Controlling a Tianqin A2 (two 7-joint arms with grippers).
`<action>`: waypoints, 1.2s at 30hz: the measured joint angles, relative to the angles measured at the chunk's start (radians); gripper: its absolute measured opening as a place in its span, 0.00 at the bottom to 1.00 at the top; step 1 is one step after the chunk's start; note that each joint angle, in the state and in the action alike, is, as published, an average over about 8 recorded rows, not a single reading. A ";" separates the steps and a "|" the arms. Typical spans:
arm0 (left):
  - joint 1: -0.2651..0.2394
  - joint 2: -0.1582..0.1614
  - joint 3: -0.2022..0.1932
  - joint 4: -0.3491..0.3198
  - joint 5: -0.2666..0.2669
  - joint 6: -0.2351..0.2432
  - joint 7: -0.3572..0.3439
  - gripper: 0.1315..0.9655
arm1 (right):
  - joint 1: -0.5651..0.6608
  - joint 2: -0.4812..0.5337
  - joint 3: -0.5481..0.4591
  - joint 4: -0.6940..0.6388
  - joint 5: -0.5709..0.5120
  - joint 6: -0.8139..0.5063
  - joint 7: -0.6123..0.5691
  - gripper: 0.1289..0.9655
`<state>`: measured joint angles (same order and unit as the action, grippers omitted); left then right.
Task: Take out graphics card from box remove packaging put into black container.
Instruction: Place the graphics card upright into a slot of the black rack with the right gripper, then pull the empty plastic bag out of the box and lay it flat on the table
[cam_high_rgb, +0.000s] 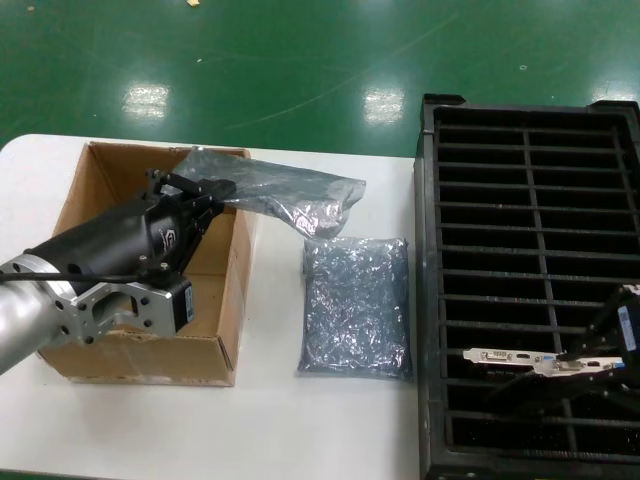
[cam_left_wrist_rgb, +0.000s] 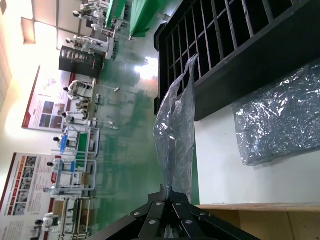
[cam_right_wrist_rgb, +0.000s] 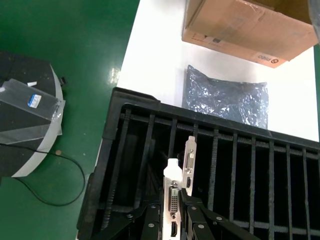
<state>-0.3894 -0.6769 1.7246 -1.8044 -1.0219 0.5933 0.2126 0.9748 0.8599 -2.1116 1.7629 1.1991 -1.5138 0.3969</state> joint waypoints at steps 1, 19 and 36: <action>0.000 0.000 0.000 0.000 0.000 0.000 0.000 0.01 | 0.001 -0.004 -0.003 -0.003 -0.003 0.001 -0.004 0.07; 0.000 0.000 0.000 0.000 0.000 0.000 0.000 0.01 | -0.004 -0.050 -0.012 -0.055 0.021 0.016 -0.062 0.23; 0.000 0.000 0.000 0.000 0.000 0.000 0.000 0.01 | -0.119 0.035 0.109 -0.044 0.136 0.127 -0.088 0.54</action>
<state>-0.3894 -0.6769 1.7246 -1.8044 -1.0219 0.5933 0.2126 0.8553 0.8944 -2.0024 1.7189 1.3346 -1.3865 0.3088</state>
